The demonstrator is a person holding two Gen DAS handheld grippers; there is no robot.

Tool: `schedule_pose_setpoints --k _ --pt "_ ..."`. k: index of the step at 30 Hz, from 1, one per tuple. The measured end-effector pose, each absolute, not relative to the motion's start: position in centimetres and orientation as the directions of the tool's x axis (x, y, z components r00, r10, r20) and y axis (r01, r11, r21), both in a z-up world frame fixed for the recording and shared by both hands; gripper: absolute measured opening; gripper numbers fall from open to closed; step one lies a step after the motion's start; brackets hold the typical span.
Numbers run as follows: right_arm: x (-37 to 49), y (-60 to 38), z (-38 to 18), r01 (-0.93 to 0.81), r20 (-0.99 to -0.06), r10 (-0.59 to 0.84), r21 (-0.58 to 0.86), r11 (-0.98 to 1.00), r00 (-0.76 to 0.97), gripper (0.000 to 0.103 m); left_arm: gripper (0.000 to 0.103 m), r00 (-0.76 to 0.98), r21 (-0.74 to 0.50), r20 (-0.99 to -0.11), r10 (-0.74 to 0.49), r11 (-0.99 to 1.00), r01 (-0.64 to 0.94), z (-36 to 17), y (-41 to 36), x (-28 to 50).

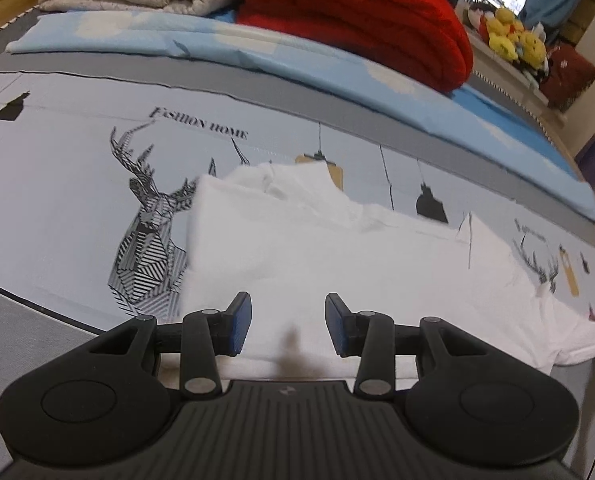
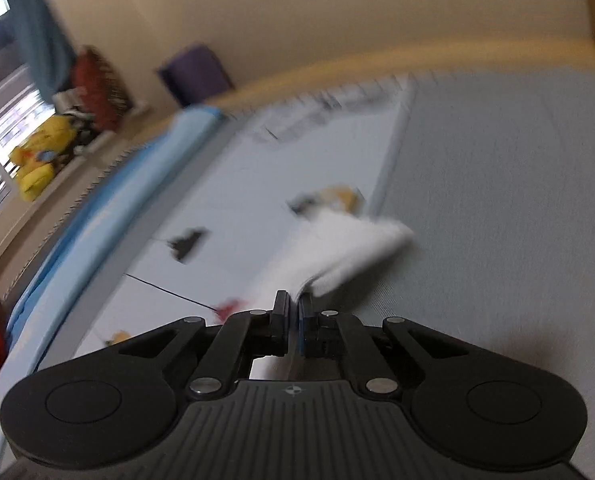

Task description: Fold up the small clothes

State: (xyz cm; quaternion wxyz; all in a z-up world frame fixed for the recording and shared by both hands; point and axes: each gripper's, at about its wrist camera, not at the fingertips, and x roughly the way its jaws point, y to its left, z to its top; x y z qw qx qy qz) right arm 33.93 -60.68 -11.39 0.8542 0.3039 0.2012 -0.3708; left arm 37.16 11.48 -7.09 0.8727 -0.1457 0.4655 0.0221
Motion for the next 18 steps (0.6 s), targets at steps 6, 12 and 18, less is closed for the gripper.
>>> schedule_pose_setpoints --k 6,12,18 --pt "34.9 -46.7 -1.0 0.546 -0.352 -0.46 0.199 0.814 0.815 0.003 0.045 0.584 -0.276 -0.805 -0.104 0.937 -0.213 -5.8 14.1 36.3" --pt "31.8 -26.3 3.7 0.06 -0.194 -0.034 0.128 0.99 0.98 0.003 0.045 0.605 -0.306 -0.791 -0.092 0.916 -0.261 -4.7 17.1 35.4" --pt "30.4 -13.4 -0.7 -0.328 -0.427 0.47 0.365 0.871 0.773 0.014 0.045 0.607 -0.324 -0.791 -0.083 0.897 -0.3 -4.3 19.3 35.1"
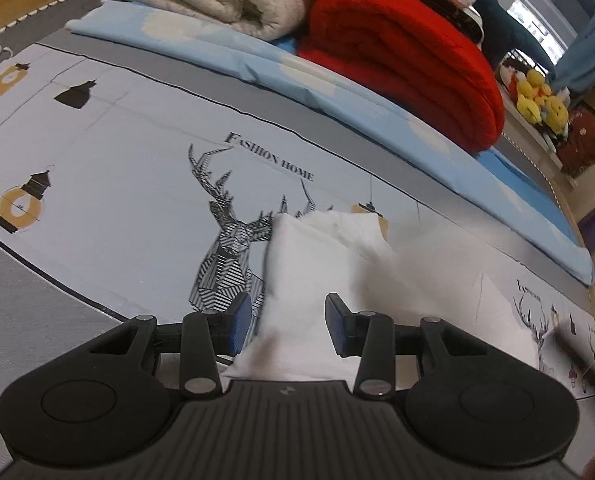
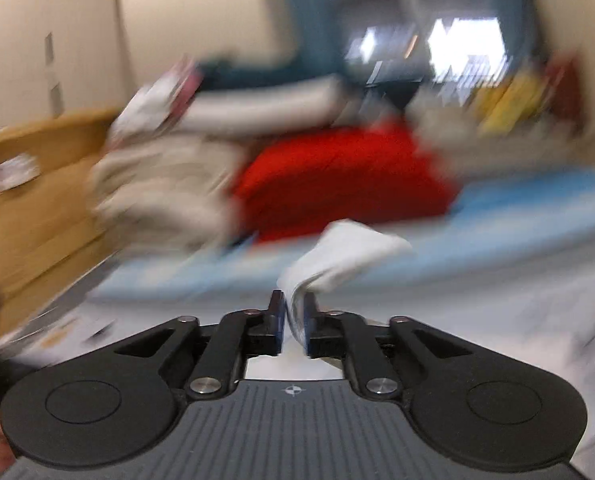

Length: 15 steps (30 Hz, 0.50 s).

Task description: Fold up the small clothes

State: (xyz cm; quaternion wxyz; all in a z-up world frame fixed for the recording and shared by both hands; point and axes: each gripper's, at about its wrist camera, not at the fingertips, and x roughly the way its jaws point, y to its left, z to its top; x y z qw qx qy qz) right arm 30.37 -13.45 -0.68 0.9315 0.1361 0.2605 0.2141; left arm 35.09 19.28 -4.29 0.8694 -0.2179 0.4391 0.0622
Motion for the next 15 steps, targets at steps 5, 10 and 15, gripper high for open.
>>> schedule_pose_setpoints --k 5,10,15 --pt "28.9 -11.4 -1.0 -0.314 -0.521 0.492 0.395 0.863 0.698 0.02 0.045 0.611 -0.319 -0.789 -0.066 0.894 -0.315 -4.1 19.9 35.3" --pt "29.1 -15.5 -0.7 -0.177 -0.542 0.394 0.408 0.896 0.742 0.03 0.045 0.603 -0.306 -0.796 -0.056 0.897 -0.32 -4.6 19.3 35.8" --pt "30.3 -18.8 -3.9 -0.017 -0.579 0.282 0.419 0.908 0.765 0.03 0.045 0.594 -0.336 -0.802 -0.064 0.871 -0.359 -5.5 19.5 36.2"
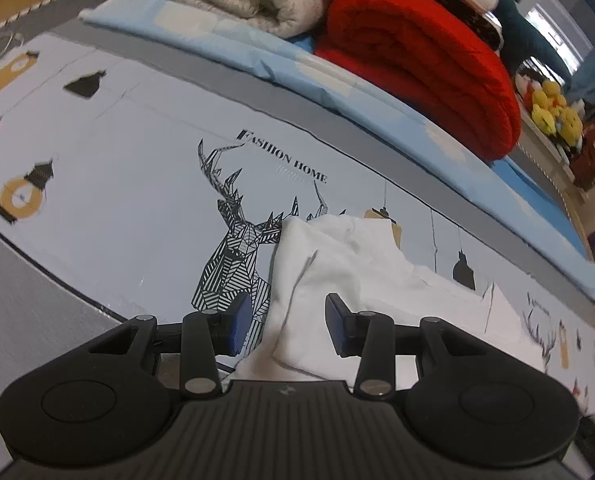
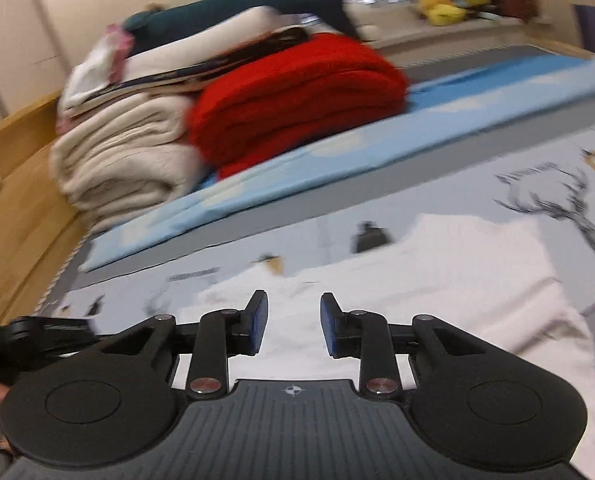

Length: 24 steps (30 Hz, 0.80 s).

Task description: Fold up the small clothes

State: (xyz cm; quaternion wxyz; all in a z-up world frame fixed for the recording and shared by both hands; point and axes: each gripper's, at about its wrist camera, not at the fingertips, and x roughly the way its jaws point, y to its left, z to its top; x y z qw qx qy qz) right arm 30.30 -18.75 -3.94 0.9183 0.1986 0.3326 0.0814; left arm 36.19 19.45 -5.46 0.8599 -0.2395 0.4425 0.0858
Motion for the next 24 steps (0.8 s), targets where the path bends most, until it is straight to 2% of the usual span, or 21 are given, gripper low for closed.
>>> schedule_pose_setpoints --k 2,7,15,16,18,24 --pt "31.0 -20.1 -4.8 0.06 -0.626 0.251 0.432 0.9 0.738 0.03 0.044 0.595 -0.358 -0.8 -0.071 0.852 -0.381 -5.7 19.7 36.4" --pt "32.0 -22.8 -6.2 0.134 -0.655 0.228 0.454 0.881 0.72 0.03 0.043 0.601 -0.4 -0.793 -0.097 0.827 -0.394 -6.5 19.1 37.3" --pt "33.7 -25.7 -7.8 0.288 -0.746 0.185 0.456 0.842 0.64 0.03 0.043 0.516 -0.372 -0.851 -0.104 0.811 -0.451 -9.5 18.5 38.6" --pt "33.8 -26.1 -8.2 0.316 -0.758 0.175 0.455 0.833 0.629 0.03 0.042 0.502 -0.37 -0.858 -0.113 0.813 -0.45 -9.9 18.4 38.7" --pt "34.0 -27.3 -9.0 0.386 -0.781 0.162 0.463 0.798 0.603 0.03 0.027 0.48 -0.357 -0.869 -0.123 0.827 -0.434 -10.6 18.1 38.9" --pt "33.6 -30.7 -10.0 0.529 -0.804 0.128 0.492 0.691 0.581 0.03 0.024 0.455 -0.284 -0.886 -0.086 0.877 -0.387 -11.2 17.0 39.1"
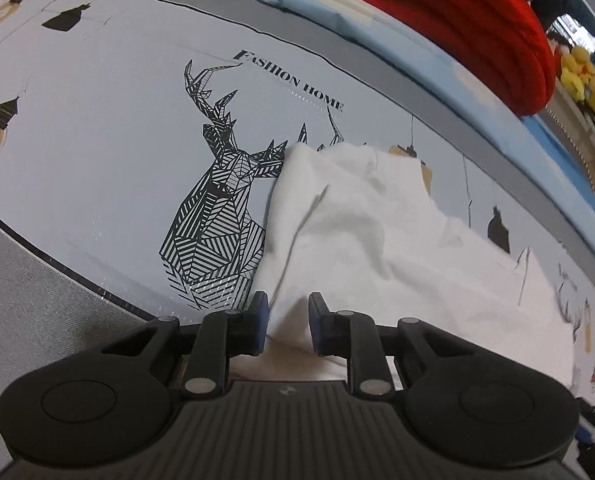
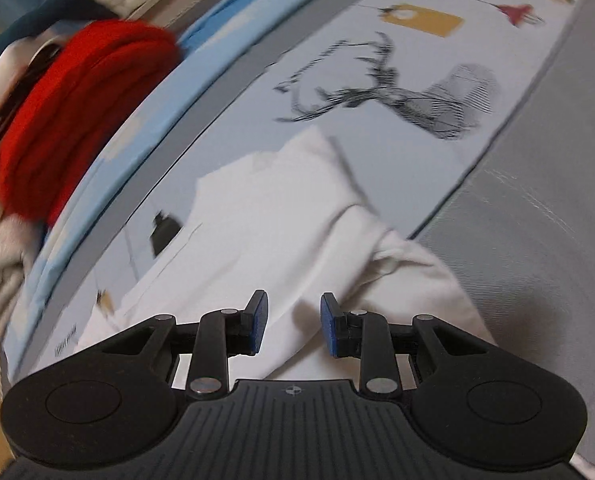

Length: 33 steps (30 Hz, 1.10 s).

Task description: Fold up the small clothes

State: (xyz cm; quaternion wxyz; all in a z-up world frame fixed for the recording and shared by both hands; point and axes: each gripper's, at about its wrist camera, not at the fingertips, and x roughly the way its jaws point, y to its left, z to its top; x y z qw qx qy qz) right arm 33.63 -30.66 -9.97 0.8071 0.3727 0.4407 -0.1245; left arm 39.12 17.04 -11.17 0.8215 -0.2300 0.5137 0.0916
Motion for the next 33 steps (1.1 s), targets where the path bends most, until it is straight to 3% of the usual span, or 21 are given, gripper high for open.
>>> schedule_pose_setpoints --k 4,8,10,11,13,15,16,18,21,25,29,30,32,33 --pt "33.3 -32.3 -10.3 0.587 -0.807 0.084 0.491 0.644 0.584 0.03 0.024 0.454 -0.285 -0.887 -0.087 0.877 -0.387 -11.1 17.1 39.0" --pt "33.6 -33.2 -11.8 0.61 -0.82 0.138 0.514 0.603 0.555 0.033 0.024 0.444 -0.272 -0.892 -0.09 0.89 -0.367 -11.4 16.8 39.1" --pt "33.9 -33.6 -13.0 0.632 -0.828 0.161 0.522 0.573 0.537 0.034 0.016 0.444 -0.264 -0.892 -0.087 0.897 -0.355 -11.4 16.6 39.1" --pt "34.0 -33.9 -13.3 0.645 -0.829 0.157 0.524 0.557 0.537 0.034 0.001 0.448 -0.253 -0.891 -0.076 0.902 -0.349 -11.2 16.5 39.1" --pt "34.3 -34.5 -13.5 0.649 -0.822 0.146 0.532 0.544 0.551 0.034 0.001 0.485 -0.261 -0.871 -0.073 0.906 -0.333 -10.4 16.5 39.0" --pt "34.4 -35.1 -13.4 0.644 -0.802 0.152 0.562 0.518 0.578 0.023 0.0 0.558 -0.332 -0.822 -0.113 0.891 -0.309 -8.8 16.9 38.6" --pt "34.3 -35.3 -13.1 0.634 -0.783 0.161 0.589 0.502 0.6 0.007 0.0 0.6 -0.367 -0.789 -0.133 0.885 -0.285 -7.8 17.0 38.3" --pt "33.4 -35.8 -11.7 0.59 -0.717 0.141 0.655 0.472 0.682 0.0 0.0 0.676 -0.423 -0.718 -0.163 0.875 -0.238 -5.9 17.2 37.7" --pt "31.7 -35.7 -9.2 0.533 -0.619 0.026 0.695 0.482 0.785 0.0 0.0 0.701 -0.445 -0.69 -0.178 0.869 -0.217 -4.9 17.1 37.4" --pt "31.9 -35.8 -12.8 0.667 -0.764 0.098 0.611 0.426 0.638 0.0 0.0 0.553 -0.36 -0.82 -0.148 0.885 -0.297 -7.4 16.9 37.9" --pt "32.3 -34.9 -13.5 0.673 -0.776 0.142 0.611 0.417 0.615 0.005 0.001 0.521 -0.389 -0.838 -0.163 0.848 -0.359 -8.1 18.1 37.7" --pt "32.5 -34.7 -13.2 0.656 -0.765 0.142 0.619 0.432 0.629 0.011 0.001 0.522 -0.386 -0.838 -0.157 0.847 -0.364 -8.1 18.2 37.7" --pt "33.2 -34.4 -13.0 0.633 -0.753 0.147 0.627 0.454 0.641 0.037 0.005 0.515 -0.388 -0.843 -0.156 0.838 -0.382 -8.5 18.3 37.8" --pt "33.6 -34.4 -13.2 0.633 -0.758 0.148 0.62 0.463 0.635 0.039 0.008 0.504 -0.394 -0.848 -0.166 0.832 -0.39 -8.9 18.4 37.7"
